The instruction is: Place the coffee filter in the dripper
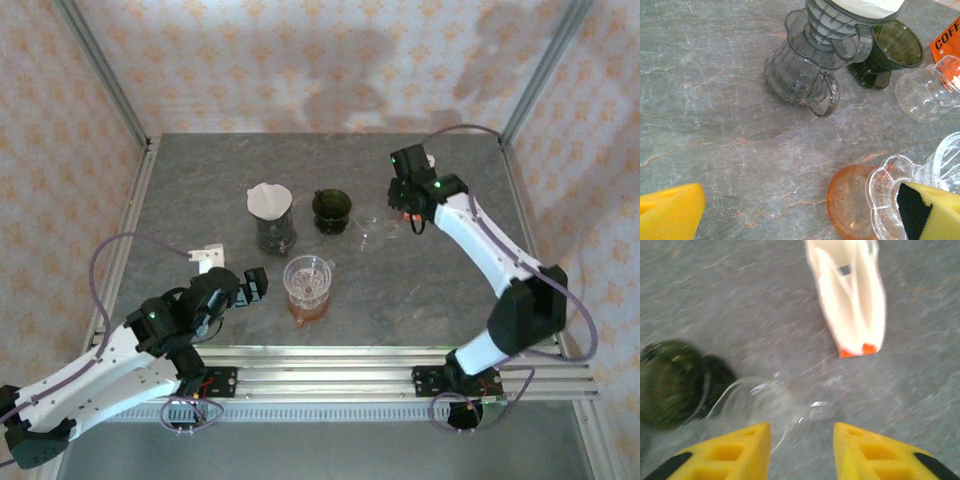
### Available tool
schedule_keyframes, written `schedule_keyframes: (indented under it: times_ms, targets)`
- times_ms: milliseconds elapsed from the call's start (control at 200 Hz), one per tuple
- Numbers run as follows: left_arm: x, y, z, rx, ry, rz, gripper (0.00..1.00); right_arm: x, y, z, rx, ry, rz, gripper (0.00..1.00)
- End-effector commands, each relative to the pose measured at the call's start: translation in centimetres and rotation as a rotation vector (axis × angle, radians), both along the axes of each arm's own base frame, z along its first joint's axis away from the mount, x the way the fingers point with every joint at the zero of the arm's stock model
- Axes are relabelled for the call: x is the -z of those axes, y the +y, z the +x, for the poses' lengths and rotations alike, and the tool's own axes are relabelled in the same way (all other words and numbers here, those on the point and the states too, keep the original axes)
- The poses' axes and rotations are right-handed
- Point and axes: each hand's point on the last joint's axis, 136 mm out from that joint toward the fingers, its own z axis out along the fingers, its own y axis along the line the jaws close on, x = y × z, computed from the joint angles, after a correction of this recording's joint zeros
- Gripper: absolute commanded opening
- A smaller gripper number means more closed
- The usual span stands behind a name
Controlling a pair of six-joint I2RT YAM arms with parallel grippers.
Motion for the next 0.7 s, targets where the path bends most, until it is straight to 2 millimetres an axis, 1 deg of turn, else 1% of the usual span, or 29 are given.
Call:
schedule_keyframes:
  times_ms: [0, 10, 15, 20, 130, 210, 325, 410, 540, 696]
  targets:
    - [0.0, 0.0, 0.3, -0.006, -0.014, -0.003, 1.00, -0.4, -2.4, 2.7, 0.012, -0.002, -0.175, 0.32]
    - [0.0, 0.0, 0.3, -0.008, -0.013, -0.003, 1.00, -0.1, -2.5, 2.8, 0.013, 0.009, -0.181, 0.31]
    - [0.0, 0.0, 0.3, -0.006, -0.012, -0.002, 1.00, -0.3, -2.5, 3.0, 0.014, 0.005, -0.181, 0.31]
    - [0.0, 0.0, 0.3, -0.006, -0.012, -0.002, 1.00, 0.0, -2.6, 3.0, 0.014, 0.016, -0.186, 0.31]
    - [0.4, 0.1, 0.3, -0.011, -0.004, 0.004, 1.00, 0.9, -3.3, 5.3, 0.019, 0.058, -0.202, 0.28]
    - [0.6, 0.1, 0.3, -0.012, 0.001, 0.006, 1.00, 1.7, -4.0, 6.4, 0.046, 0.083, -0.207, 0.27]
    - [0.8, 0.1, 0.3, -0.013, 0.006, 0.012, 1.00, 2.2, -4.8, 7.8, 0.105, 0.068, -0.183, 0.25]
    - [0.9, 0.0, 0.4, -0.012, 0.005, 0.017, 1.00, 2.7, -5.3, 8.6, 0.158, 0.063, -0.156, 0.24]
    - [1.0, -0.1, 0.6, -0.011, 0.009, 0.022, 1.00, 3.6, -5.4, 9.5, 0.210, 0.054, -0.106, 0.24]
    - [1.1, -0.2, 0.6, -0.009, 0.011, 0.028, 1.00, 4.7, -4.8, 10.2, 0.222, 0.063, -0.063, 0.24]
